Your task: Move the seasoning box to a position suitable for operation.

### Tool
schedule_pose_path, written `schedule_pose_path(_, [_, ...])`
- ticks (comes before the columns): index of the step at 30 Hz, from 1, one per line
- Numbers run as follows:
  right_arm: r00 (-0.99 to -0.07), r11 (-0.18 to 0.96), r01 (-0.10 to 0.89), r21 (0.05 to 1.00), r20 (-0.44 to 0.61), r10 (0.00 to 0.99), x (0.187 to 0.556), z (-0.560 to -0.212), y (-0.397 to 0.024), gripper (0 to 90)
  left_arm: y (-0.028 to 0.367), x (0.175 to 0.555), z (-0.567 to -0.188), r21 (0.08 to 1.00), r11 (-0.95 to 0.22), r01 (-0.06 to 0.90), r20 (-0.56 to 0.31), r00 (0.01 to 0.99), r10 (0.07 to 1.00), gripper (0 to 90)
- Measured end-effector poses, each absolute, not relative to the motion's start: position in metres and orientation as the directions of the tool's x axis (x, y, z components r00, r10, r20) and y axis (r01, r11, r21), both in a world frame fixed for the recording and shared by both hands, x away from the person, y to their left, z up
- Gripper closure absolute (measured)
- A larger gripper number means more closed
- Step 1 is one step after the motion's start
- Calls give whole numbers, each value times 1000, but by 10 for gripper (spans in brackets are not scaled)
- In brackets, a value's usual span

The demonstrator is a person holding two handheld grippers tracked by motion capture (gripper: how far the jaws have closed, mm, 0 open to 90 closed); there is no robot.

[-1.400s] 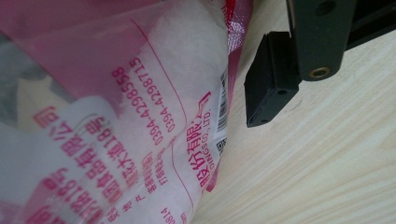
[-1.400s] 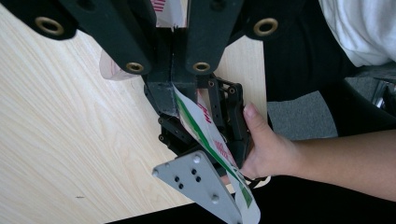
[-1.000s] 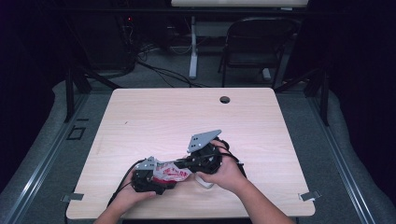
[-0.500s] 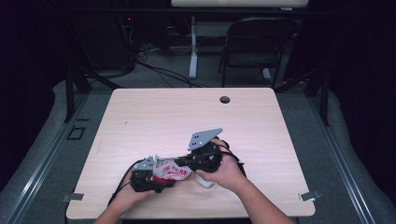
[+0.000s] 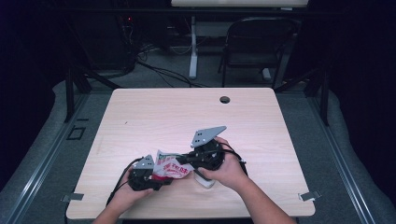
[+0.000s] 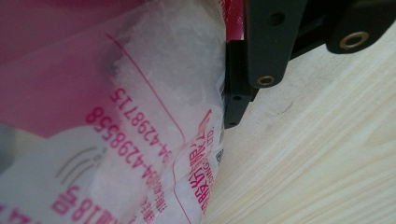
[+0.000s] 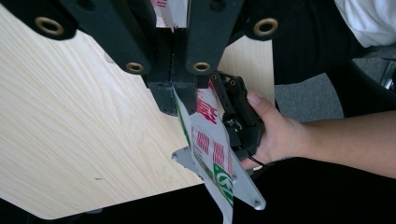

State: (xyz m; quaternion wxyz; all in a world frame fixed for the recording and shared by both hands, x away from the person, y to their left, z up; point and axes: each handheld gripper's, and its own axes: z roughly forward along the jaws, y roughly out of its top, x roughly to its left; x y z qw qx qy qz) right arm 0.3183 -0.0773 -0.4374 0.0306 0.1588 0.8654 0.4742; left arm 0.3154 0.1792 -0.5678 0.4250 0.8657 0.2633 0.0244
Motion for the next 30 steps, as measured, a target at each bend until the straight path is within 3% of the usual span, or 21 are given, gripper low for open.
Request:
schedule_pose_path(13, [-939,478,262,838,108,326,322,-434,-84,900,183,316,-549,718,-536,443,-149,851,504,596])
schedule_pose_path(30, [-920,445,289,848,118,373,323,-437,-102,900,172,316,-519,670,-641,374,92,815,572,604])
